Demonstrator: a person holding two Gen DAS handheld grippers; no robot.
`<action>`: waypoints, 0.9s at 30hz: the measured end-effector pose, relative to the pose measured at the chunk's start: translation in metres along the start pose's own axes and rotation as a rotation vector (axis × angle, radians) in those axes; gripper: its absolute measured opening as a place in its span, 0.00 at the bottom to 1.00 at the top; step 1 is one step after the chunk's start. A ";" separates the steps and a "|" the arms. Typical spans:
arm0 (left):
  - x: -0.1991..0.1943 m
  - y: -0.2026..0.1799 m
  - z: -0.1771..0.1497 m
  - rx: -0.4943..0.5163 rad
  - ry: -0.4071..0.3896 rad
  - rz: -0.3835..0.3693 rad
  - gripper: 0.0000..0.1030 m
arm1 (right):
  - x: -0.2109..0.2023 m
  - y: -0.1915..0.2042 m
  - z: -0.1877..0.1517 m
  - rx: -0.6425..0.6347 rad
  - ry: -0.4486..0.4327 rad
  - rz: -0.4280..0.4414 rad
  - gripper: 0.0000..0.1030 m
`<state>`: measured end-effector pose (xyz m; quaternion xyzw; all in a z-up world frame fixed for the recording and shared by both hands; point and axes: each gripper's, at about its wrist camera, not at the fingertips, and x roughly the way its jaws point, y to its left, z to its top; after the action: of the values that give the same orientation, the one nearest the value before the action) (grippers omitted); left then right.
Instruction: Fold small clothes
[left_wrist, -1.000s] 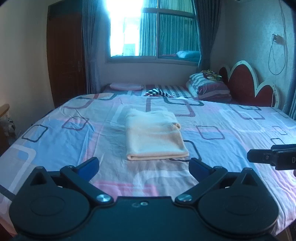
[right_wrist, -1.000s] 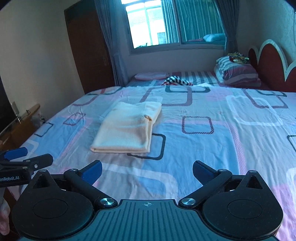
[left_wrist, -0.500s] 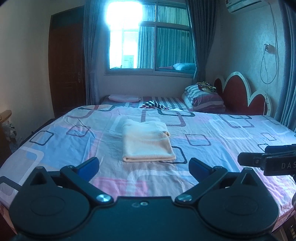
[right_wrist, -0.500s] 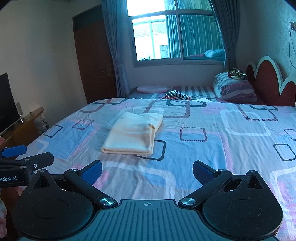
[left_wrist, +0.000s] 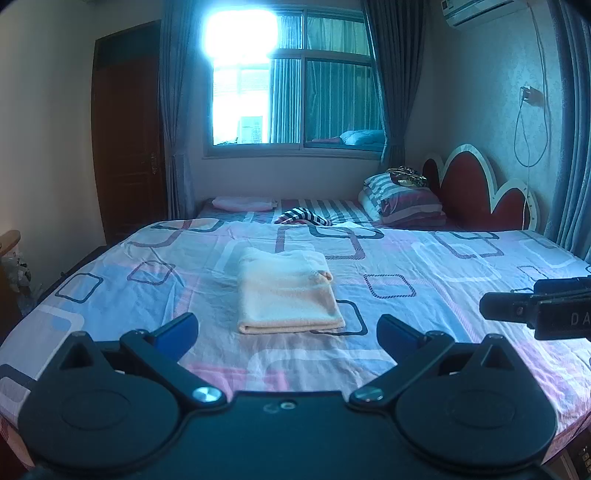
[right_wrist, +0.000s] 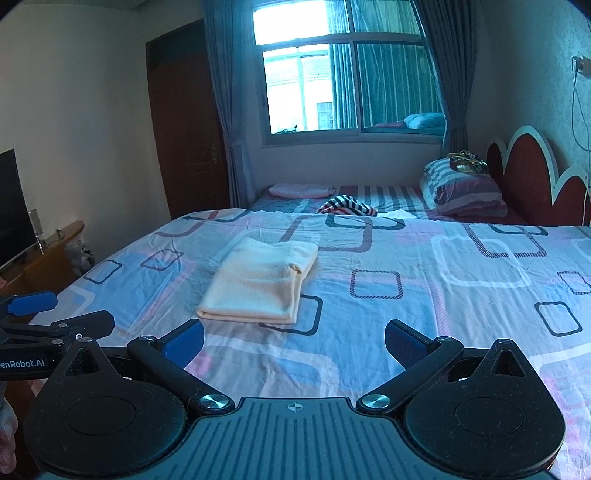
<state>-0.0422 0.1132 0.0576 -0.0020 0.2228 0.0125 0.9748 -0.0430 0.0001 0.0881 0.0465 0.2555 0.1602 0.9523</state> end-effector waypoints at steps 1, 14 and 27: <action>0.001 0.000 0.001 0.003 -0.002 0.000 0.99 | 0.000 0.000 0.001 0.000 -0.004 -0.002 1.00; 0.001 0.001 0.005 0.023 -0.019 0.001 0.99 | 0.001 0.001 0.004 -0.003 -0.018 -0.001 1.00; 0.003 0.001 0.006 0.023 -0.018 0.002 0.99 | 0.003 0.001 0.006 -0.009 -0.021 0.003 1.00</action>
<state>-0.0369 0.1148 0.0614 0.0094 0.2143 0.0112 0.9766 -0.0375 0.0019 0.0923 0.0444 0.2444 0.1624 0.9549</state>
